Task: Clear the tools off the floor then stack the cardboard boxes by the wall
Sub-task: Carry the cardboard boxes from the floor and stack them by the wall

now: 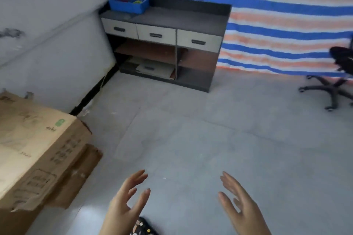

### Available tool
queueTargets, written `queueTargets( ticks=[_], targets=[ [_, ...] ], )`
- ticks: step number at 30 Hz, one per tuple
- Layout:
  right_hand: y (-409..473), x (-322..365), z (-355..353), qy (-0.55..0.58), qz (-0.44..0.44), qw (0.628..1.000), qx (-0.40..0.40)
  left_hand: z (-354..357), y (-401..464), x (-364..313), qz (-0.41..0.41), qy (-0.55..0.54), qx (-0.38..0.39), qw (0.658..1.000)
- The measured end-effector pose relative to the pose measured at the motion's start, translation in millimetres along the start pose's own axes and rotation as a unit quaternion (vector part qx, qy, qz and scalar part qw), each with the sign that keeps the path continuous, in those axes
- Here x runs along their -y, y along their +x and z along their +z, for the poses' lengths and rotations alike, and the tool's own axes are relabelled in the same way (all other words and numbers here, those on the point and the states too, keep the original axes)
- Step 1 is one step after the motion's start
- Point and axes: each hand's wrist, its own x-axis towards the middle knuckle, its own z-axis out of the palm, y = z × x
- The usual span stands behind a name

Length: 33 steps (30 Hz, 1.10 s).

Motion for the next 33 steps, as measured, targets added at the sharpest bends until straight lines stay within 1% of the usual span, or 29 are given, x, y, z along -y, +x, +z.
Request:
queueTargets(
  ticks=[3,5,9,11,15,19,22,24,26,29,33],
  targets=[
    [-36.8,-39.7,-73.5,0.013,0.043,0.995,-0.084,82.4,-6.9,-18.7,0.024,-0.006,0.091,0.996],
    [-62.2,-60.5,-119.1,0.026,0.064,0.987,-0.143,135.8,-14.1,-36.1,0.042,0.004,0.160,0.986],
    [-113.2,-94.4,-191.7,0.085,0.131,0.952,-0.265,228.5,-21.9,-71.3,0.085,0.034,0.277,0.957],
    [-138.8,-106.2,-217.6,0.091,0.149,0.925,-0.338,270.8,-25.7,-88.2,0.102,0.044,0.332,0.937],
    [-187.3,-131.8,-249.9,0.129,0.199,0.850,-0.470,356.8,-36.1,-116.9,0.151,0.065,0.446,0.880],
    [-210.0,-157.2,-277.9,0.147,0.226,0.780,-0.564,443.9,-50.7,-144.7,0.182,0.085,0.538,0.819],
    [-208.1,-177.8,-309.5,0.142,0.243,0.745,-0.604,505.8,-60.0,-167.2,0.196,0.085,0.583,0.784],
    [-198.6,-190.8,-338.6,0.138,0.240,0.739,-0.615,546.5,-62.2,-181.6,0.196,0.079,0.601,0.771],
    [-187.1,-206.6,-374.3,0.132,0.237,0.734,-0.623,590.5,-57.3,-196.4,0.212,0.066,0.603,0.766],
    [-167.9,-219.9,-440.0,0.124,0.241,0.722,-0.636,658.8,-48.2,-229.0,0.211,0.056,0.614,0.759],
    [-138.7,-232.2,-531.0,0.108,0.223,0.714,-0.655,744.2,-34.4,-276.9,0.237,0.036,0.605,0.759]
  ],
)
